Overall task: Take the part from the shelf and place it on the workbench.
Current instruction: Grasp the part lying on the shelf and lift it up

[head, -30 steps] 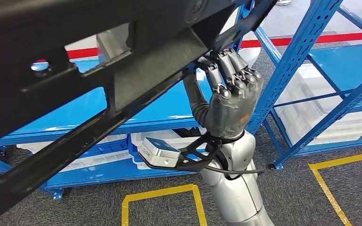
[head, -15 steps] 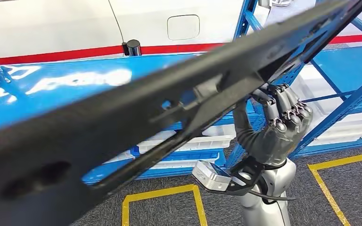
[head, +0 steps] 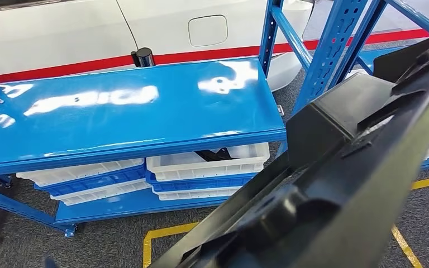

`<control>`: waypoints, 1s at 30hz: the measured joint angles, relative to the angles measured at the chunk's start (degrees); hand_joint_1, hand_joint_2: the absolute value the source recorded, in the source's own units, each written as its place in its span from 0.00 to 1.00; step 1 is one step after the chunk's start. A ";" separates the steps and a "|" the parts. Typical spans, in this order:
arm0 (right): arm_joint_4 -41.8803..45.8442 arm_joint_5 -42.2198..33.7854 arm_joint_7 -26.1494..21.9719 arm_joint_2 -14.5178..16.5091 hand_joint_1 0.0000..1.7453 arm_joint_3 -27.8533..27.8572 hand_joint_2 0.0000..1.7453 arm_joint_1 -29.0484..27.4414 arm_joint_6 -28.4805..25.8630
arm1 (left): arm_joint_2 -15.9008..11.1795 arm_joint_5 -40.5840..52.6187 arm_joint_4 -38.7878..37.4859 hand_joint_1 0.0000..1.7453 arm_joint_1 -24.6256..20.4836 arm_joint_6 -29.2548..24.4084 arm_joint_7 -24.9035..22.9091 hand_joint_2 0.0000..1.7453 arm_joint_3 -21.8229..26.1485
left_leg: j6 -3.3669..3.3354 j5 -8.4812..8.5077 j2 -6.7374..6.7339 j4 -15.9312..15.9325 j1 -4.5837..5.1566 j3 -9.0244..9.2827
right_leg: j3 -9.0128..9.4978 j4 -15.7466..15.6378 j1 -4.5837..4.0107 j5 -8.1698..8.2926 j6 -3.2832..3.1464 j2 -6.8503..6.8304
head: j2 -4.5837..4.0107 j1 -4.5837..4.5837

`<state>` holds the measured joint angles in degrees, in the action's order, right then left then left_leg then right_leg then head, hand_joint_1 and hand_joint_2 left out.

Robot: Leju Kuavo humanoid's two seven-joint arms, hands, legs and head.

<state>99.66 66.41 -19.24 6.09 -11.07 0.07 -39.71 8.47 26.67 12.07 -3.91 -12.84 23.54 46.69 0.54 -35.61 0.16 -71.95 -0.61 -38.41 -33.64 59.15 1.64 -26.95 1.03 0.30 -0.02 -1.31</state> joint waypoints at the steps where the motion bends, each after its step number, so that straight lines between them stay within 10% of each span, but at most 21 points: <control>1: 0.09 0.01 0.01 -0.04 1.00 0.04 1.00 -0.38 0.00 | -0.04 0.02 0.00 0.00 0.03 -0.07 -0.10 1.00 0.03 | -0.05 -0.65 0.00 -2.03 0.00 -0.72 | -0.27 0.01 -0.15 0.16 -0.21 -0.02 | 0.00 0.01; 7: 0.63 0.01 0.13 -0.10 1.00 0.29 1.00 -1.59 0.00 | -0.26 0.15 0.09 0.00 -0.10 -0.62 -0.75 1.00 0.07 | -1.91 5.34 0.00 13.05 0.65 8.66 | -0.86 0.04 -0.95 1.17 0.14 -0.04 | 0.00 -0.04; 11: 0.55 -1.43 0.49 -0.19 1.00 -0.13 1.00 -1.79 0.03 | -0.31 0.68 0.11 0.00 0.09 -1.35 -1.92 1.00 0.34 | -3.06 6.79 -0.17 14.22 0.92 8.17 | -1.54 0.33 -0.76 1.41 1.45 -0.22 | 0.00 -0.11; 15: -1.03 -5.88 -0.27 -0.54 1.00 -1.93 1.00 0.26 0.48 | -0.13 1.02 0.15 0.00 0.27 -2.43 -3.24 1.00 0.91 | -4.01 8.69 -0.61 14.69 0.72 6.38 | -5.69 11.49 -0.82 -5.70 0.88 -0.23 | 0.00 -0.35; 17: -2.15 -6.86 -0.75 -0.58 1.00 -2.90 1.00 1.32 0.82 | 0.07 0.95 0.15 0.00 0.45 -2.93 -3.66 1.00 1.31 | -3.92 9.40 -0.69 14.63 0.78 5.39 | -5.79 14.89 -0.81 -7.13 1.36 -0.24 | 0.00 -0.35; 20: -3.35 -7.26 -1.24 -0.57 1.00 -4.30 1.00 3.52 1.59 | 0.35 0.80 0.15 0.00 0.58 -3.70 -4.54 1.00 1.86 | -3.51 10.22 -0.65 14.49 0.80 4.49 | 1.53 4.73 -0.79 -4.58 2.48 -0.27 | 0.00 -0.35; 22: -3.95 -7.17 -0.95 -0.57 1.00 -5.13 1.00 5.10 2.42 | 0.48 0.85 0.15 0.00 0.59 -3.97 -5.16 1.00 2.21 | -2.96 10.68 -0.61 14.33 0.93 4.15 | 5.40 -1.43 -1.03 -3.31 2.12 -0.22 | 0.00 -0.35; 26: -5.81 -7.67 0.86 -0.59 1.00 -6.00 1.00 8.10 5.11 | 0.46 1.30 0.15 0.00 0.67 -3.91 -5.85 1.00 2.55 | -1.59 11.02 -0.46 13.93 0.89 3.50 | 4.94 -2.60 -0.87 -2.43 0.27 -0.07 | 0.01 -0.39; 30: -8.97 -9.15 1.70 -0.54 1.00 -6.31 1.00 10.33 7.23 | 0.39 1.78 0.15 0.00 0.79 -3.70 -5.87 1.00 2.86 | -0.21 3.16 -0.13 3.60 0.31 -0.61 | 3.52 -2.75 -0.50 -0.81 -1.23 -0.28 | 0.00 -0.14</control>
<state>90.69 57.25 -17.55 5.55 -17.38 10.39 -32.48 8.86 28.45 12.22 -3.12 -16.55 17.67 49.55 0.32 -32.46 0.03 -68.35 -0.30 -39.02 -30.11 56.40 1.14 -27.76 -0.19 0.03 -0.02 -1.44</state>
